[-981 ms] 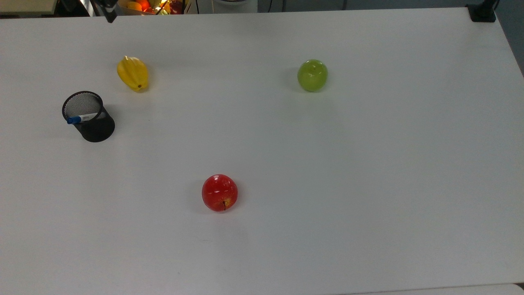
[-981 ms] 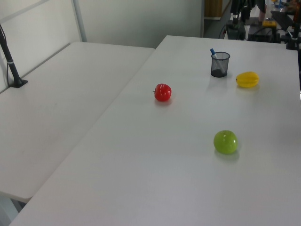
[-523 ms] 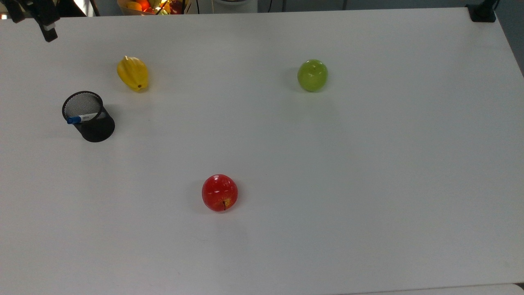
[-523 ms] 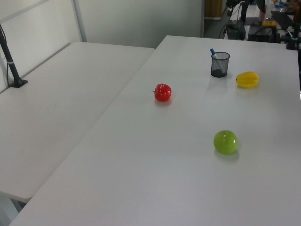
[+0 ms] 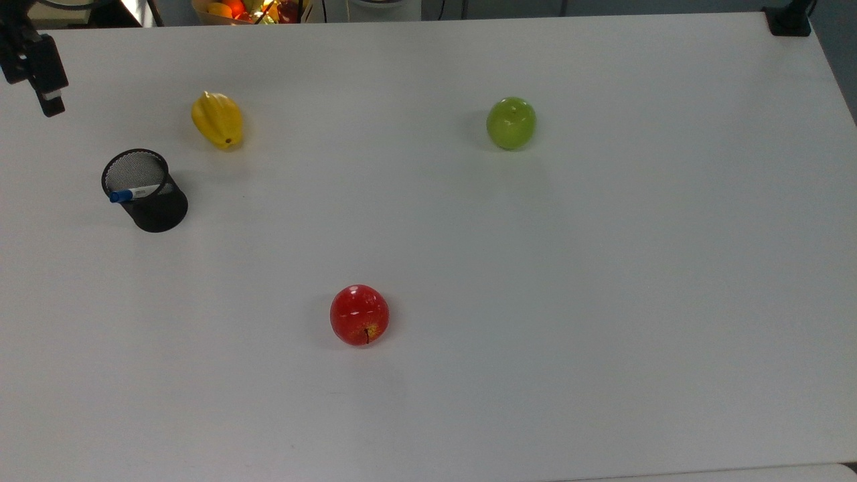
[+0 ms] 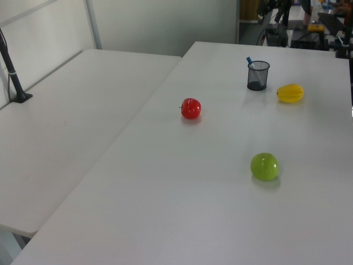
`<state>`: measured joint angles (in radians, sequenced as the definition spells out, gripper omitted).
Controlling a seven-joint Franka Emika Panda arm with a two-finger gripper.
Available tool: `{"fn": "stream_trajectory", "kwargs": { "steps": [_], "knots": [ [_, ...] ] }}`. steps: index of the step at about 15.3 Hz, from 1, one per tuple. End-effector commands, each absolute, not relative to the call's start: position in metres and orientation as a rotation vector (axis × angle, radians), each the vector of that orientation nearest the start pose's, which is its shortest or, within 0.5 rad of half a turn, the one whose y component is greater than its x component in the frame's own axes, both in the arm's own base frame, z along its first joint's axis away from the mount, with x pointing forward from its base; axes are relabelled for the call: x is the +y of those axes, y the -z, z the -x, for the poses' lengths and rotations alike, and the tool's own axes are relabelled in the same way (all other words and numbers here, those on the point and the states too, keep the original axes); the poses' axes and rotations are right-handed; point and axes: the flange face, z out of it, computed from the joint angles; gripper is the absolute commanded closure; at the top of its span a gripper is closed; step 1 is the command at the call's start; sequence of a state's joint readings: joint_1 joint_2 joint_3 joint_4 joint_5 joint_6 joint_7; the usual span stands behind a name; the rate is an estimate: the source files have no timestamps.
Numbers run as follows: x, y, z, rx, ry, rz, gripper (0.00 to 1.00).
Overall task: Take marker pen
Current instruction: 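Lower the open gripper onto the marker in the pen cup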
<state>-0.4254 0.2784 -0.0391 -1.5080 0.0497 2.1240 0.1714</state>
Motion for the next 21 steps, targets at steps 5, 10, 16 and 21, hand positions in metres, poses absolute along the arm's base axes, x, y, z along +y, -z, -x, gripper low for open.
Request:
{"fn": "stream_trajectory", "kwargs": {
  "steps": [5,10,16,21],
  "knots": [
    [-0.3,-0.498,-0.625,0.799,0.54,3.05,0.09],
    [-0.272,-0.459,-0.647,0.676,0.45,3.104,0.16],
    [-0.258,-0.428,-0.659,0.589,0.377,3.185,0.43],
    [-0.259,-0.423,-0.662,0.59,0.373,3.194,0.42]
  ]
}}
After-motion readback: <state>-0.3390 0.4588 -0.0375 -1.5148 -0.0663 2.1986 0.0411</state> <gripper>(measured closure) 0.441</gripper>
